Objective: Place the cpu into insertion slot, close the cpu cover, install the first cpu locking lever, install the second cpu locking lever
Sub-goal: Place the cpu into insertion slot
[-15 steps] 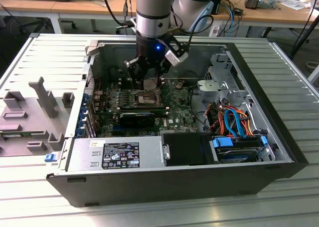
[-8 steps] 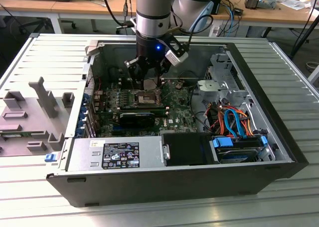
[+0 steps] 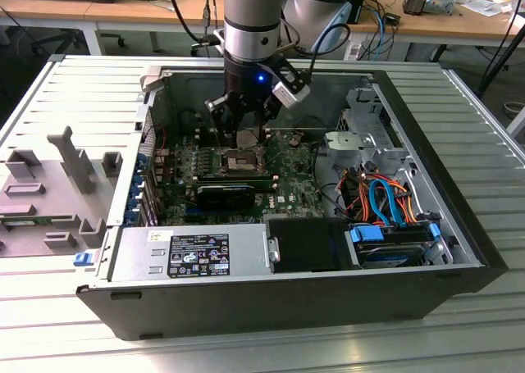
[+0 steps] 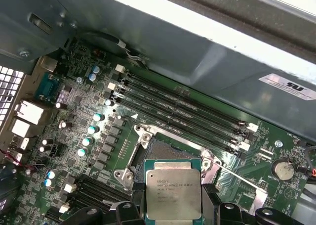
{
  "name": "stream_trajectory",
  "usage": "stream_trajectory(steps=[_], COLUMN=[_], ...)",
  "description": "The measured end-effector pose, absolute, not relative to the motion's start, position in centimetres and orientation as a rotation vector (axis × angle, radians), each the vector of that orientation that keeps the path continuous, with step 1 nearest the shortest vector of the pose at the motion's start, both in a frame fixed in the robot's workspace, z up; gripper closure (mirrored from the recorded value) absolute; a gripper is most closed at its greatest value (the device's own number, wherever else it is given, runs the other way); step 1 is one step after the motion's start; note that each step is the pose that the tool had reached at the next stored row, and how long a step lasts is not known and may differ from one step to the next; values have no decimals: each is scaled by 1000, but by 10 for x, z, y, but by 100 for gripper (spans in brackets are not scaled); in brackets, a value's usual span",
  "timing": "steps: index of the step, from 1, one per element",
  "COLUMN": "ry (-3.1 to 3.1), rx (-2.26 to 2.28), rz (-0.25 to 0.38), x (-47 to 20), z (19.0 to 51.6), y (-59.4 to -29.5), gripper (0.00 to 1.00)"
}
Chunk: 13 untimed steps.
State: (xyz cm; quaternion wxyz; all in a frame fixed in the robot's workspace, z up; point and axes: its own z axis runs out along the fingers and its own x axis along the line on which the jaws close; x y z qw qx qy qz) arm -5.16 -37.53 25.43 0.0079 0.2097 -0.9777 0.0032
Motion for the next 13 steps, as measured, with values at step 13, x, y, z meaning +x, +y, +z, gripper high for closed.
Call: stream_trajectory(steps=[13], ry=[-3048], rx=[694], rz=[10], x=[-52], z=[254], y=[-375], gripper=[46])
